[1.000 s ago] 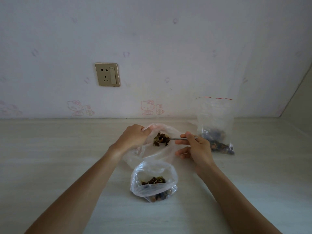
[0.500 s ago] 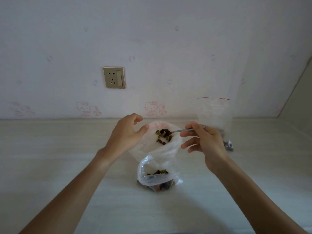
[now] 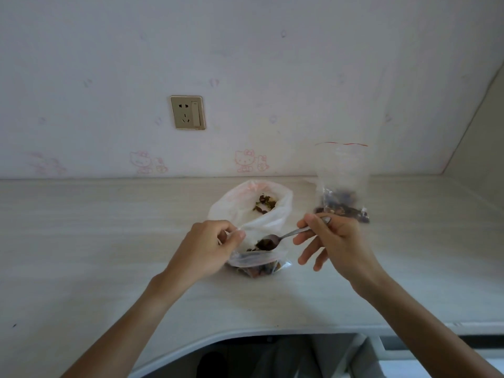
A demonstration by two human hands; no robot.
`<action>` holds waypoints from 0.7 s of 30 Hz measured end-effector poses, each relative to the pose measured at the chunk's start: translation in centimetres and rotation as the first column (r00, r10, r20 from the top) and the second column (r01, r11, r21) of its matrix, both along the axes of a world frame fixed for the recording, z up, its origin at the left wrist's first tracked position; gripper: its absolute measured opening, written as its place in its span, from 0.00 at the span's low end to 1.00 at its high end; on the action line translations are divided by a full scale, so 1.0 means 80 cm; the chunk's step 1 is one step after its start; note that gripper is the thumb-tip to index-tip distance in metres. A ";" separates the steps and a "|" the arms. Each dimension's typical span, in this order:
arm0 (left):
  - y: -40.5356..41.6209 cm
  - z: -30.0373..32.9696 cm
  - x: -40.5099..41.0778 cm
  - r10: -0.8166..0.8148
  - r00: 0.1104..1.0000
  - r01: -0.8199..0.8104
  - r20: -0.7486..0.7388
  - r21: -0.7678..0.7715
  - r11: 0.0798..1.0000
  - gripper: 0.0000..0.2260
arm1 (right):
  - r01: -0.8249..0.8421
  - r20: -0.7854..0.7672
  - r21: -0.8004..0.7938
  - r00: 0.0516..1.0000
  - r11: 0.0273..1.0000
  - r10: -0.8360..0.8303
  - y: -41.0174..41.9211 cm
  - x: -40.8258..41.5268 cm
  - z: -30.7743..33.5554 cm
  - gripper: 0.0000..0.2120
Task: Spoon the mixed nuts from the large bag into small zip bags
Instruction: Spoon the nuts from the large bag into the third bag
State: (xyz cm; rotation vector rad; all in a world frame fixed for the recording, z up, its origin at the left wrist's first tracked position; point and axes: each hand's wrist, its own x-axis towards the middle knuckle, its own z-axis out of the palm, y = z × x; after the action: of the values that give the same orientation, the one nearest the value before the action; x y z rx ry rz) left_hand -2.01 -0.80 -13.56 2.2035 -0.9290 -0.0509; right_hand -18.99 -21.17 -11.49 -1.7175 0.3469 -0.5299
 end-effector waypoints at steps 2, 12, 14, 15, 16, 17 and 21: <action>-0.001 0.002 -0.003 -0.013 1.000 0.012 -0.014 -0.029 0.999 0.08 | -0.035 -0.013 -0.317 0.999 0.948 0.033 0.002 -0.008 0.003 0.14; 0.002 0.004 -0.006 0.017 1.000 -0.017 -0.012 -0.014 1.000 0.12 | -0.040 0.116 -0.775 0.972 0.630 0.204 -0.010 -0.023 0.013 0.16; 0.001 0.006 -0.004 0.042 0.999 -0.042 -0.006 0.000 0.999 0.11 | -0.033 0.159 -0.496 0.979 0.867 0.129 -0.012 -0.016 0.011 0.15; 0.001 0.007 -0.003 0.055 0.998 -0.055 -0.001 0.002 0.998 0.11 | -0.004 0.192 -0.362 0.978 0.932 0.079 -0.013 -0.011 0.009 0.15; 0.001 0.008 -0.002 0.070 0.997 -0.071 0.011 0.004 0.998 0.12 | 0.020 0.215 -0.242 0.976 0.970 0.034 -0.014 -0.006 0.007 0.15; 0.002 0.010 -0.001 0.090 0.995 -0.090 0.032 0.005 0.996 0.14 | 0.034 0.222 -0.129 0.975 0.991 -0.004 -0.015 -0.001 0.005 0.15; 0.001 0.021 0.015 0.181 0.975 -0.177 0.130 -0.036 0.984 0.15 | 0.087 0.159 0.160 0.981 0.983 -0.113 -0.024 0.022 -0.003 0.15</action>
State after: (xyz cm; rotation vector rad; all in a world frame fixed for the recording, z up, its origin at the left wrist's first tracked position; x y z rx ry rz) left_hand -0.85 -0.70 -11.86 2.2807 -0.7933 0.1932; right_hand -17.22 -23.11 -11.71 -1.5020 0.3453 -0.6995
